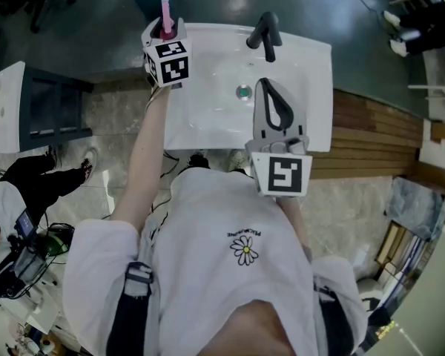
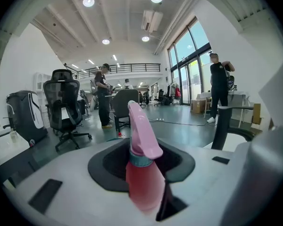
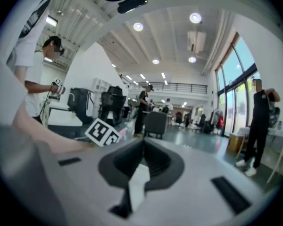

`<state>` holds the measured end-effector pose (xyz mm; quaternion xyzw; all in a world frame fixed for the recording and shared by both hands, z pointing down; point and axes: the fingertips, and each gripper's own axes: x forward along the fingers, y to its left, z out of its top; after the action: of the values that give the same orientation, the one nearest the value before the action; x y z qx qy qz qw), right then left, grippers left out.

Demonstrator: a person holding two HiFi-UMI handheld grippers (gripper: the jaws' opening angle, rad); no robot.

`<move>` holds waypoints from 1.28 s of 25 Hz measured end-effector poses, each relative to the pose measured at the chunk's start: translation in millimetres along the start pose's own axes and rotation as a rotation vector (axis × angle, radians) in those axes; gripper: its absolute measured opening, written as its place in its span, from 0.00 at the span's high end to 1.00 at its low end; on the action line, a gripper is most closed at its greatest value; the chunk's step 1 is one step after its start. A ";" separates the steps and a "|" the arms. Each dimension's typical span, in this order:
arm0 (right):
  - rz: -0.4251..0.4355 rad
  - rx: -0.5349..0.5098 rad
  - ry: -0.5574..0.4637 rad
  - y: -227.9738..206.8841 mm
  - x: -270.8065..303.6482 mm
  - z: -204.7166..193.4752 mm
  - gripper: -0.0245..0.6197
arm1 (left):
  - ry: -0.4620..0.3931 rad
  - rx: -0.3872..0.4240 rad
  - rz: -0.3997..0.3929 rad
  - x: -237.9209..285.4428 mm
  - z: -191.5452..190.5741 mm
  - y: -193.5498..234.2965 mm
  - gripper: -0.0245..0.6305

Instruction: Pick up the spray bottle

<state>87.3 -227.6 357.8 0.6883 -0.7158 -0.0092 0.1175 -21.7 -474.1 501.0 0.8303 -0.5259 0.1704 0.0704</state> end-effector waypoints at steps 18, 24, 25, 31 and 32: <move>0.004 0.012 -0.021 -3.4 -7.1 4.6 0.92 | -0.059 0.031 -0.004 -20.8 36.0 -9.1 0.72; 0.008 0.026 -0.048 -10.5 -14.0 8.5 0.92 | -0.106 0.028 -0.002 -52.3 63.2 -22.2 0.72; 0.009 0.027 -0.052 -11.8 -15.3 9.3 0.92 | -0.117 0.035 -0.004 -59.9 69.8 -25.2 0.72; 0.025 0.028 -0.075 -15.1 -15.4 12.7 0.92 | -0.194 0.063 -0.028 -98.3 107.1 -32.8 0.72; 0.028 0.032 -0.080 -15.2 -14.9 13.2 0.92 | -0.202 0.060 -0.026 -104.3 111.9 -32.4 0.72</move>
<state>100.2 -215.6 340.0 0.6791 -0.7295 -0.0236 0.0778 -9.8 -404.5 361.4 0.8518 -0.5141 0.1006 -0.0056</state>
